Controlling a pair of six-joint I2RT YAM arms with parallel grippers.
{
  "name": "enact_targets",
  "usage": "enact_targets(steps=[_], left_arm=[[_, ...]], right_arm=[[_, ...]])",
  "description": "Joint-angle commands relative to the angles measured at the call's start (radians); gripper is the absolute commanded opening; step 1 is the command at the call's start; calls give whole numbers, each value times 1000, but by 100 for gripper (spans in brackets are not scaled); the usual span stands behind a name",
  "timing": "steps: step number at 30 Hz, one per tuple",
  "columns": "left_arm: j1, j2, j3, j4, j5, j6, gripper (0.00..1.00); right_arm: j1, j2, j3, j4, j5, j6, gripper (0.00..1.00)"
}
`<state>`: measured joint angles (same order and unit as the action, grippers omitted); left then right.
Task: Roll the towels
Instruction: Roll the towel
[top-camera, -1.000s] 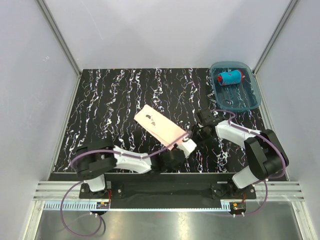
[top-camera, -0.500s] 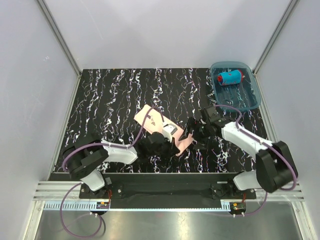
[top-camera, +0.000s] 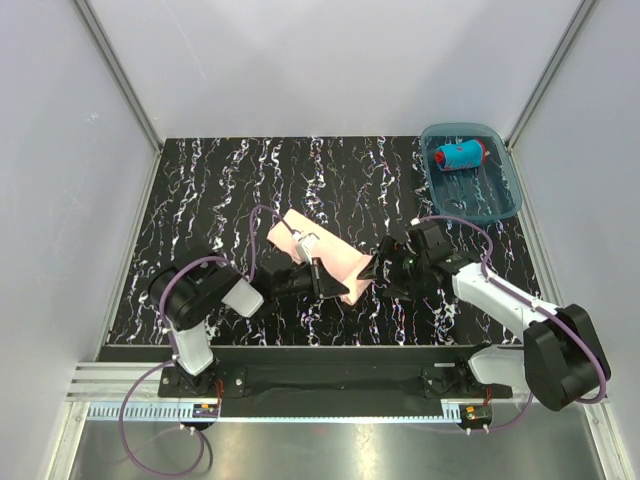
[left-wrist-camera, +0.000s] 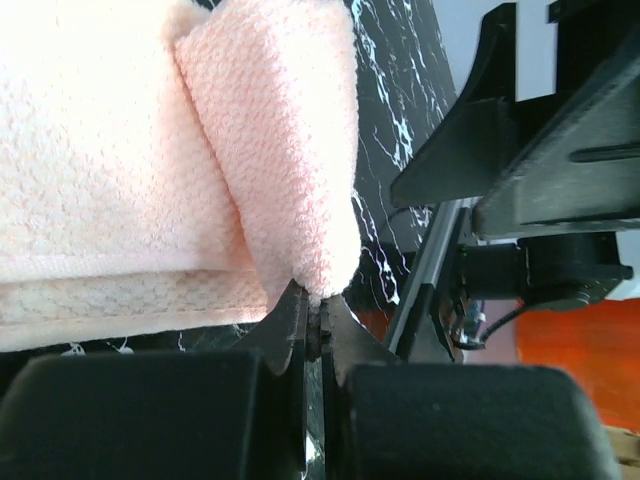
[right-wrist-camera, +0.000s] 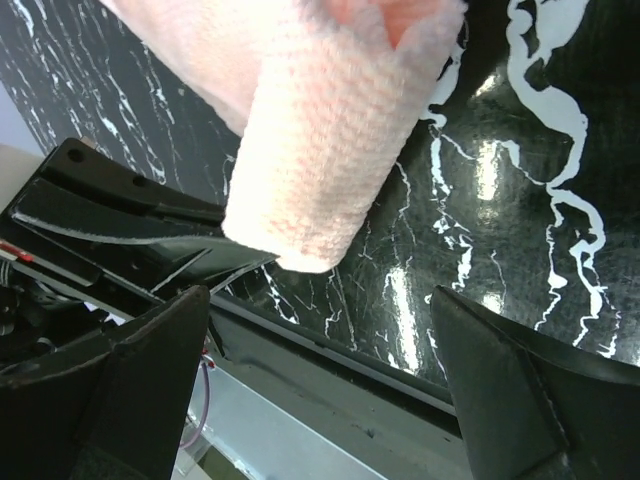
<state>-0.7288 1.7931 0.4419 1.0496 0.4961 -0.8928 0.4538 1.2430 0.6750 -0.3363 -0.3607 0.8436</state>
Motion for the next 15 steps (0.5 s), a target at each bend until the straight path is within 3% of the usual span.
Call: enact_targets(steps=[1,15], left_arm=[[9,22,-11,161,81,-64,0],[127,173,-14,245,127,-210,0]], right_arm=[[6,16,-18,106,-1,25,98],[8,176,-158,519,-3,100,84]])
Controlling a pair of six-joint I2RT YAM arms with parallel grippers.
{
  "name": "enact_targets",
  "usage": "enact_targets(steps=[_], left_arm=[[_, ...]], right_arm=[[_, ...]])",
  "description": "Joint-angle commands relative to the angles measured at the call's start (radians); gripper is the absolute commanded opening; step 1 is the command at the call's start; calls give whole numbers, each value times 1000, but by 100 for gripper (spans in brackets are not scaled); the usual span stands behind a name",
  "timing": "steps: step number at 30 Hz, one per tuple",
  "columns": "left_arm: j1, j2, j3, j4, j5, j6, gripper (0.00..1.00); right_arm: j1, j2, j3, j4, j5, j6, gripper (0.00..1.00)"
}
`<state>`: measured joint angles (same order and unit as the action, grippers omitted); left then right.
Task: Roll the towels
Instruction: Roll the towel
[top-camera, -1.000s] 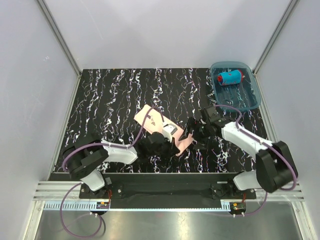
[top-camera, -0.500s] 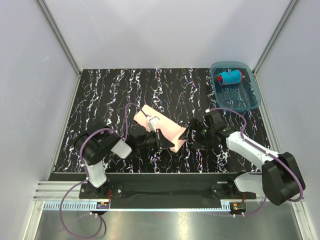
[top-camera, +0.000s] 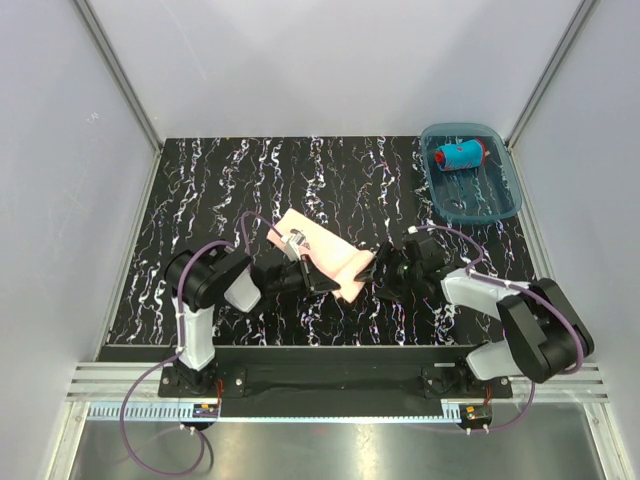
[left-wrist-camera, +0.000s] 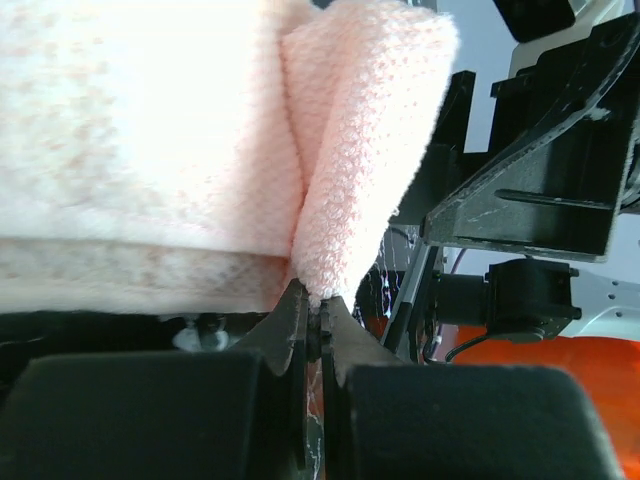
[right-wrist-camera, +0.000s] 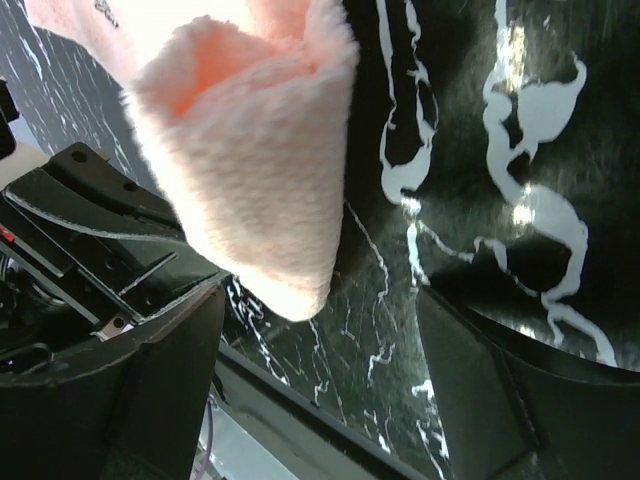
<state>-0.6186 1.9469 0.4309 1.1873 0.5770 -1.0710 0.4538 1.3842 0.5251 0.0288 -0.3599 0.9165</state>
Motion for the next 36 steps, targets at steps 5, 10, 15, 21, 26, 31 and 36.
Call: enact_targets(steps=[5,10,15,21,26,31,36], left_arm=[[20,9,25,5,57,12,0],[20,15,51,-26,78,23,0],[19,29,75,-45,106,26,0],[17,-5,89,-138,109,80,2],[16,-95,85,-302,77,190,32],[-36,-288,109,-709,-152,432,87],[-250,-497,161,-946,-573,630,95]], right_arm=[[16,79,-5,244,-5,28,82],[22,125,4,287,10,24,78],[26,202,16,348,3,31,57],[34,231,29,347,13,30,15],[36,194,73,208,25,2,2],[36,119,134,-13,67,-31,2],[36,99,223,-289,102,-54,2]])
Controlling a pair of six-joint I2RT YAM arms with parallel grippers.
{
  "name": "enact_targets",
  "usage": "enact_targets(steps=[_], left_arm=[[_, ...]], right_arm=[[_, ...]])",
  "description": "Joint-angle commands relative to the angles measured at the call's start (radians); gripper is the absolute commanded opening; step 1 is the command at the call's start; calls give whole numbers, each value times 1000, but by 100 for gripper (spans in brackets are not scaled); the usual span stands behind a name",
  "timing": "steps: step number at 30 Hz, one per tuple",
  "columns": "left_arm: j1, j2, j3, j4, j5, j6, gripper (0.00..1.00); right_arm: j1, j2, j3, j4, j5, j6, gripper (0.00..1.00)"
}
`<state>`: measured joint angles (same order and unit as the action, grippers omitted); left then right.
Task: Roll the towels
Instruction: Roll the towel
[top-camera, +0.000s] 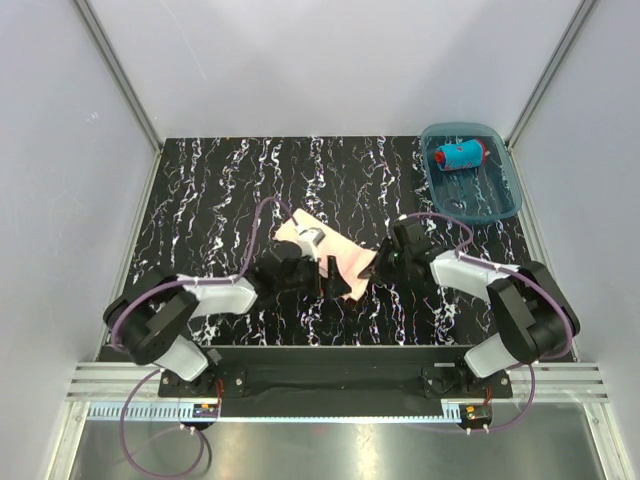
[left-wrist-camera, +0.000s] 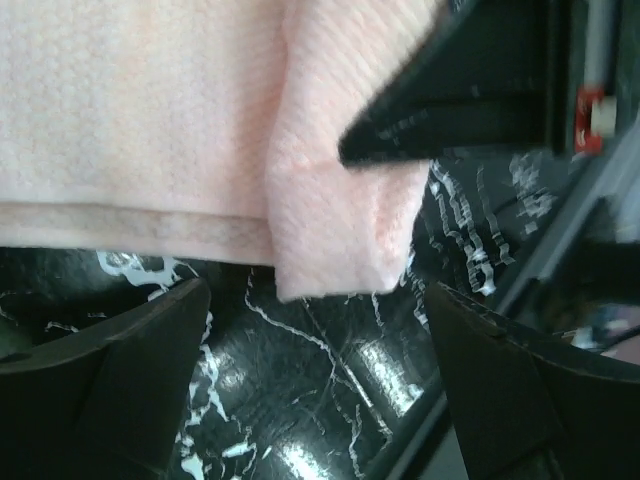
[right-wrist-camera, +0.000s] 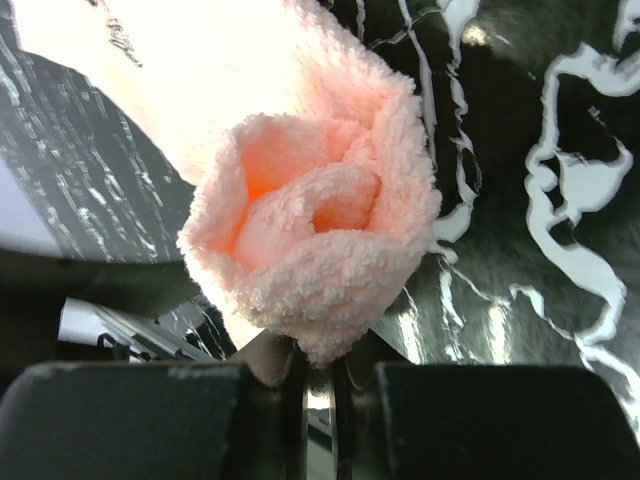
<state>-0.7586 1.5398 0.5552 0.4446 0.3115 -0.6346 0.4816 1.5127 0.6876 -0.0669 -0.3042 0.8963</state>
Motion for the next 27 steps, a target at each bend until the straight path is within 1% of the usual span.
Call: enact_targets(steps=[1,2,4,5,7,8,10,11,14,15,18,24,26,27], left_arm=[[-157,-121,41,-230,-380,223,96],[-248,-127,58,-244,-517,268,99],[-333,-121,74,-259,-624,317,99],[-417,-115,92,-264,-760,334,99],[-485,-93,109,-244,-833,400,99],[-536,-80,130,-238,-891,432,99],[-574,-28,158,-227,-919,473,99],[-603,-5,191,-227,-958,501,99],[-640,100,267,-237,-992,548,99],[-643,146,282,-239,-988,555,99],[-645,210,324,-233,-959,552,99],[-636,273,365,-253,-993,520,98],[-622,275,359,-242,-974,507,93],[-617,270,354,-239,-967,500,83]], right_arm=[[8,-26,84,-245,43,-36,2],[9,-23,93,-272,54,-40,1],[8,-22,108,-318,47,-42,0],[8,-29,110,-327,51,-40,0],[8,-39,104,-335,48,-34,0],[8,-43,104,-336,48,-34,0],[8,-42,102,-343,40,-36,0],[9,-40,102,-343,33,-34,0],[8,-45,96,-343,20,-33,0],[8,-45,95,-344,19,-33,0],[9,-48,104,-361,11,-34,0],[8,-71,109,-390,2,-40,0],[8,-72,109,-393,-10,-43,0],[8,-72,105,-395,-15,-43,0]])
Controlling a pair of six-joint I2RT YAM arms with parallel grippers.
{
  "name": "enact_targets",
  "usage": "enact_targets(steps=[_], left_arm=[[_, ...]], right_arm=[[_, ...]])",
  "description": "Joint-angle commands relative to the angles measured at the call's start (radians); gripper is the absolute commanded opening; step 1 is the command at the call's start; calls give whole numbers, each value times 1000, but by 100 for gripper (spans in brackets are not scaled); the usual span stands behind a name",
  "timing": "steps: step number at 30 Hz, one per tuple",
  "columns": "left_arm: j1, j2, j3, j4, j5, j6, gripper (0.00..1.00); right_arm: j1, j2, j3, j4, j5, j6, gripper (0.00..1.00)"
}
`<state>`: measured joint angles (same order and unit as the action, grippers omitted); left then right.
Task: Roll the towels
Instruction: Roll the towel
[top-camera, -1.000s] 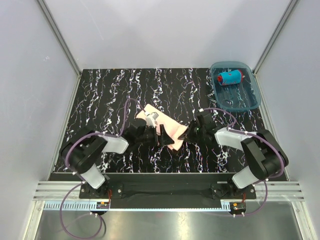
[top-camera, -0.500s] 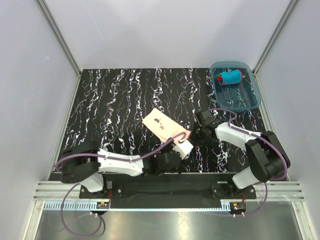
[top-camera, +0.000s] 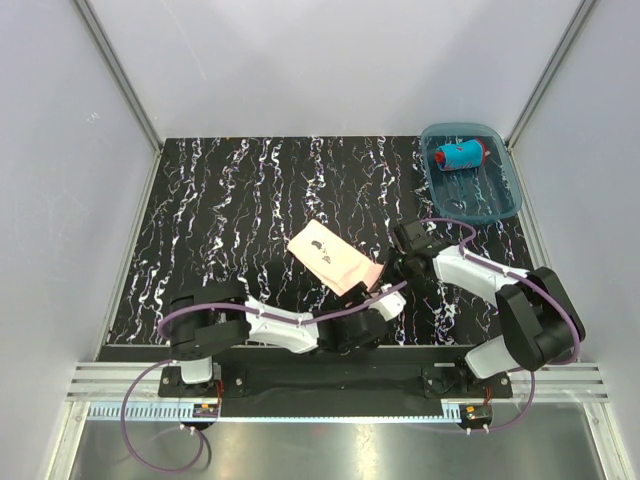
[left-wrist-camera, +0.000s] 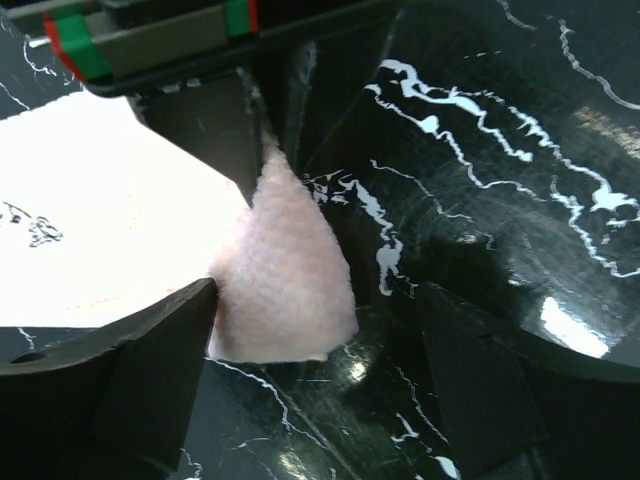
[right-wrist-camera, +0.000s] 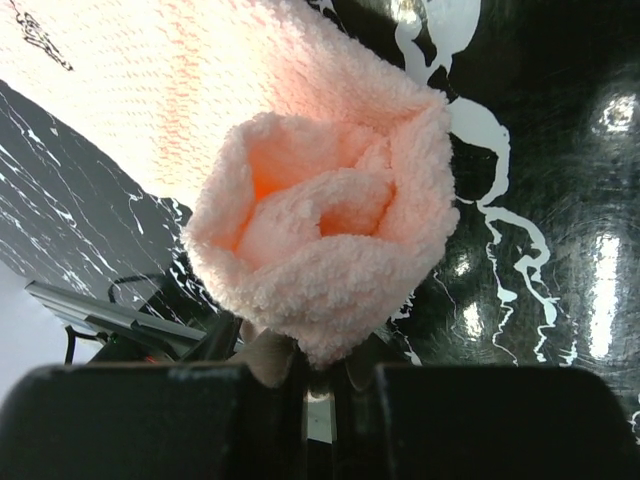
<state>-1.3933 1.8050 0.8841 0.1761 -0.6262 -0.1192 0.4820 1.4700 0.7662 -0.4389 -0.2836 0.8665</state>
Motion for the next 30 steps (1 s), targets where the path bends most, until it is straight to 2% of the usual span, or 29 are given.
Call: enact_targets(steps=[1,2,3,5,6,7,8,12,13,15,16,19,21,22,23,27,30], left_arm=[[28,2,12,34,-20,-19,80],[34,-2,6,54,5,-19,76],[40,-13,1,60,19,-19,61],[51,-21,-11,72,43,-19,43],[54,-24,-13,72,45,-22,17],[54,-27,-16,77,39,-23,5],[53,-29,-17,76,42,-25,0],[63,-53,-23,62,109,-43,0],[82,-62,-30,56,175,-69,0],[105,-96,-52,60,242,-100,0],[128,-110,-62,65,305,-131,0],[166,-167,-92,77,402,-164,0],[184,-205,-106,89,448,-198,0],[210,-213,-109,97,515,-226,0],[224,-225,-109,102,549,-240,0],[322,-236,-146,183,774,-336,0],[381,-228,-181,281,864,-417,0]], right_arm=[[7,-34,25,-24,-38,-14,0],[7,-39,22,-23,-39,-12,0],[7,-42,16,-26,-40,-12,0],[7,-45,12,-27,-46,-11,0],[7,-46,8,-29,-48,-11,0],[7,-46,7,-29,-49,-11,0],[7,-48,7,-30,-49,-9,0],[7,-57,16,-41,-45,-9,4],[7,-65,21,-47,-42,-11,15],[7,-77,41,-69,-26,-14,29],[7,-95,50,-83,-19,-17,45],[7,-134,90,-130,15,-29,52],[7,-149,123,-170,30,-40,65],[7,-160,134,-184,46,-44,74],[7,-165,152,-207,53,-49,100],[7,-204,163,-224,96,-57,100],[7,-255,131,-180,100,-43,100]])
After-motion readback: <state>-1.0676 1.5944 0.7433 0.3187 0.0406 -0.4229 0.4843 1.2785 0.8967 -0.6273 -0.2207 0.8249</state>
